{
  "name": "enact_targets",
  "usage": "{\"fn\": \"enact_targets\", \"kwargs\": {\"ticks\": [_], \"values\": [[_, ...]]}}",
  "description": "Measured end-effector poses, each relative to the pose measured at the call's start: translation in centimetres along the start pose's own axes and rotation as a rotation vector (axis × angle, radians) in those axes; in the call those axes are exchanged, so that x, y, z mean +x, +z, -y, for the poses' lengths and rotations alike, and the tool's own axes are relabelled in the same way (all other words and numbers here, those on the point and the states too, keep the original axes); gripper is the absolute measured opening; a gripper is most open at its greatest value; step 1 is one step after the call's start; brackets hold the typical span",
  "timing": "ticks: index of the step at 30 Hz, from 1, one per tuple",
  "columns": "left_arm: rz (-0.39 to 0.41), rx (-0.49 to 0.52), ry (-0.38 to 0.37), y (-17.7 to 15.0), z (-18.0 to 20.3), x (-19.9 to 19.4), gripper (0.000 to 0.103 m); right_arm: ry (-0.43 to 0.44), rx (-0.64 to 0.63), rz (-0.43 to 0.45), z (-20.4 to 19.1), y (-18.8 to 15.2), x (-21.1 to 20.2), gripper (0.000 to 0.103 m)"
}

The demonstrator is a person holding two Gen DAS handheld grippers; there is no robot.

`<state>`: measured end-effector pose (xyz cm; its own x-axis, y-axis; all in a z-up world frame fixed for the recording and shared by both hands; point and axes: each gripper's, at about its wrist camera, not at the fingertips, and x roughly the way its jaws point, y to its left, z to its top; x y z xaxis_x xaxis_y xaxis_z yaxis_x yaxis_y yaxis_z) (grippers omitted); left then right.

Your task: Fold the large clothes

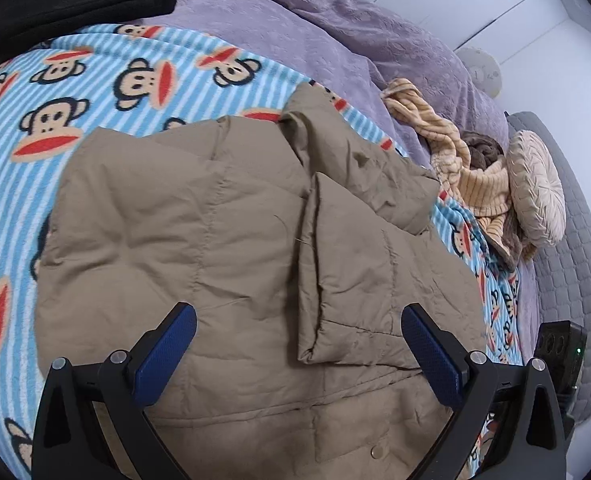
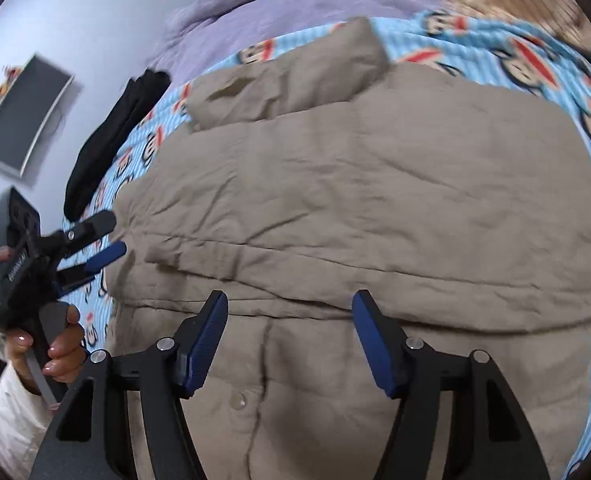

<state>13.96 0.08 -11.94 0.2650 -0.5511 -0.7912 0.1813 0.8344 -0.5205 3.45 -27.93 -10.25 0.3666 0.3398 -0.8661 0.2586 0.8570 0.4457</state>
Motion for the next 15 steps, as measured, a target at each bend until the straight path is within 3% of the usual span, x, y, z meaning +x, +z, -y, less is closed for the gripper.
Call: {"fn": "enact_targets", "kwargs": {"ticks": [5,9,10,11,12,13,14,15], "values": [[-0.051,-0.005,-0.023,0.5,1.6,3.6,0.103,0.053,0.395,0.086,11.2,-1.5,-4.2,0.068],[-0.056,0.03,-0.005,0.7,3.5,5.2,0.101,0.074,0.573,0.185,16.1,-2.2,-6.1,0.068],[-0.056,0.042,-0.004,0.7,3.9,5.4,0.096,0.078,0.597,0.198,16.7,-2.1,-6.3,0.068],[-0.066,0.054,-0.005,0.7,4.3,5.7,0.077,0.097,0.623,0.205,17.5,-2.1,-6.4,0.067],[-0.088,0.061,-0.005,0.8,4.6,6.1,0.055,0.105,0.644,0.209,18.1,-2.1,-6.4,0.055],[-0.106,0.064,-0.004,0.7,4.6,6.4,0.041,0.091,0.651,0.206,18.4,-1.9,-6.4,0.047],[-0.12,0.063,-0.011,0.5,4.7,6.6,0.015,0.068,0.642,0.197,18.4,-1.7,-6.3,0.026],[-0.12,0.054,-0.019,0.4,4.4,6.4,0.013,0.056,0.628,0.189,18.5,-1.4,-6.2,0.014]]}}
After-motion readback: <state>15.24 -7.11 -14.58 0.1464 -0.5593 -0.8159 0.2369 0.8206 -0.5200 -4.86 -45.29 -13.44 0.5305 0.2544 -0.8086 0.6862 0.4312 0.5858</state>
